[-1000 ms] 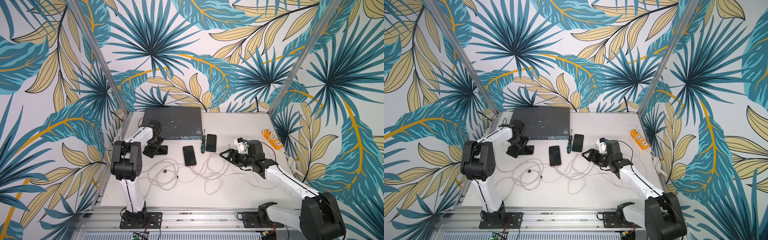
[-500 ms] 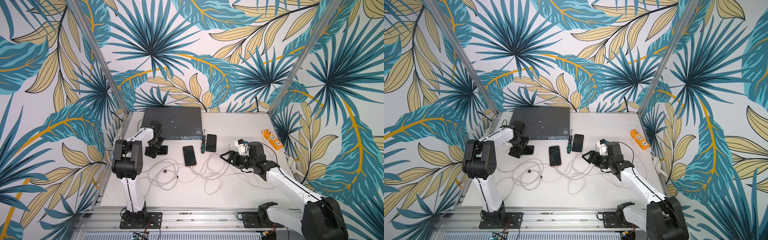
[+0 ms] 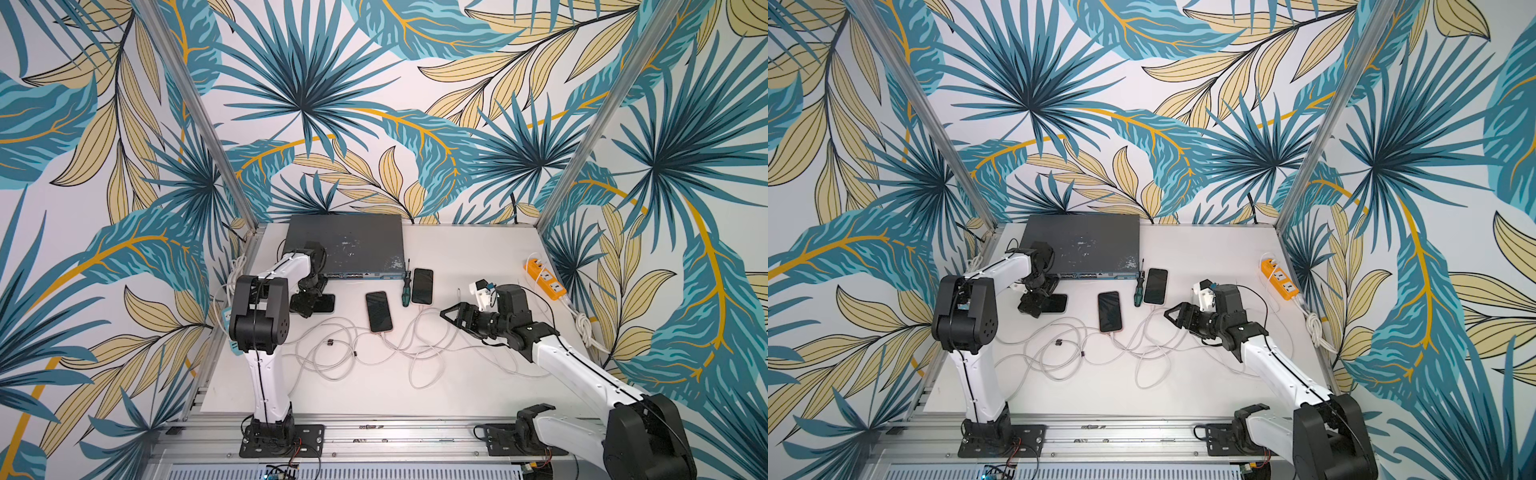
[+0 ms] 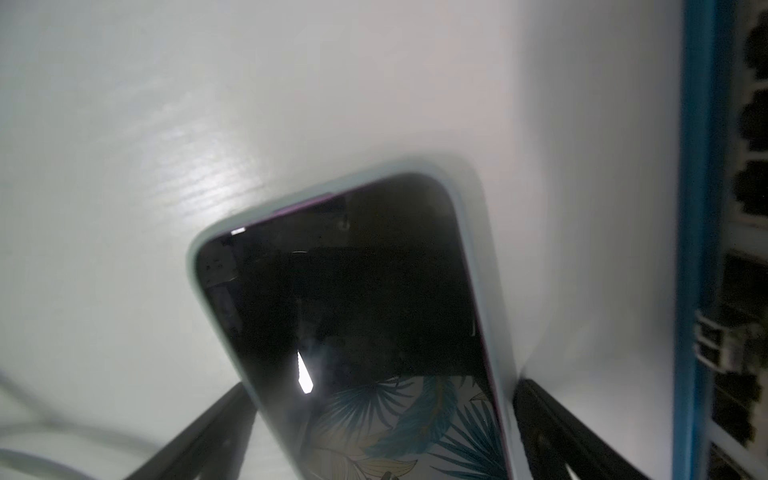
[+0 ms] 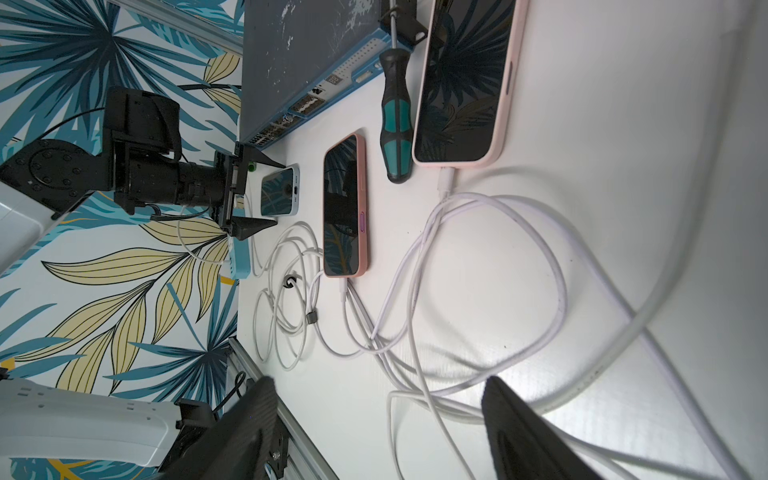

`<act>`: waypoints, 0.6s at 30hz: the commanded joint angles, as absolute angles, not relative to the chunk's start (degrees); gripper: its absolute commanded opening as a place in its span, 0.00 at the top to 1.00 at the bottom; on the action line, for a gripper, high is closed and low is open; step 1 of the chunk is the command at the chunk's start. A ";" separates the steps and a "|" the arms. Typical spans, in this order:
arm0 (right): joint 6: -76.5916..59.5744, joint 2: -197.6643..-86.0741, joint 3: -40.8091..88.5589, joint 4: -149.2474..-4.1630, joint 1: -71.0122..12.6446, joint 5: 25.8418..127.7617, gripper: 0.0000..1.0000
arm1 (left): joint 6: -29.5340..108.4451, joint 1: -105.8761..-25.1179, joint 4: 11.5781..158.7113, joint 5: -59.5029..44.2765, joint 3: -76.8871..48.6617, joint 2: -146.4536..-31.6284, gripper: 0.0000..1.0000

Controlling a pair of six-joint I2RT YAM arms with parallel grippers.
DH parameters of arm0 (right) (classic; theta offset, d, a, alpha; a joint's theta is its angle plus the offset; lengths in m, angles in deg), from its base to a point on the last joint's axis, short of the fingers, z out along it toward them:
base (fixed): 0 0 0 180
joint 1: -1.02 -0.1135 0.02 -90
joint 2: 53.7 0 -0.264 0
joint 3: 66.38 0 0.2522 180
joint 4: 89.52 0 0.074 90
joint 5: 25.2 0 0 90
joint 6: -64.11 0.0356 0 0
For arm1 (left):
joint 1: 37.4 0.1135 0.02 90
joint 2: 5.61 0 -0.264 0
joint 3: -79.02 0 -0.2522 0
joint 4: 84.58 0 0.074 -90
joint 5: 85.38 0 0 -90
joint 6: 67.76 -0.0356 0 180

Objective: Plug the charging cable into the phone
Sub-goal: Pick up the phone at the center of the board.

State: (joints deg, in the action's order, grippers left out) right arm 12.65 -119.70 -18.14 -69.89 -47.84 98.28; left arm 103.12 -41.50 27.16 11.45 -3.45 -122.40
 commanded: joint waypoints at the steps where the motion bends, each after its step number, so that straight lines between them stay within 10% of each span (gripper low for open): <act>1: 11.53 -118.16 -19.34 -69.41 -48.11 98.71 0.20 | 103.88 -41.44 25.01 11.63 -4.58 -125.68 0.00; 12: 11.64 -116.91 -19.74 -69.07 -48.09 98.20 0.19 | 101.16 -42.06 25.83 13.93 -6.01 -124.94 0.12; 18: 11.57 -117.30 -19.74 -69.29 -48.07 98.35 0.19 | 96.95 -41.84 27.18 15.59 -6.79 -122.31 0.38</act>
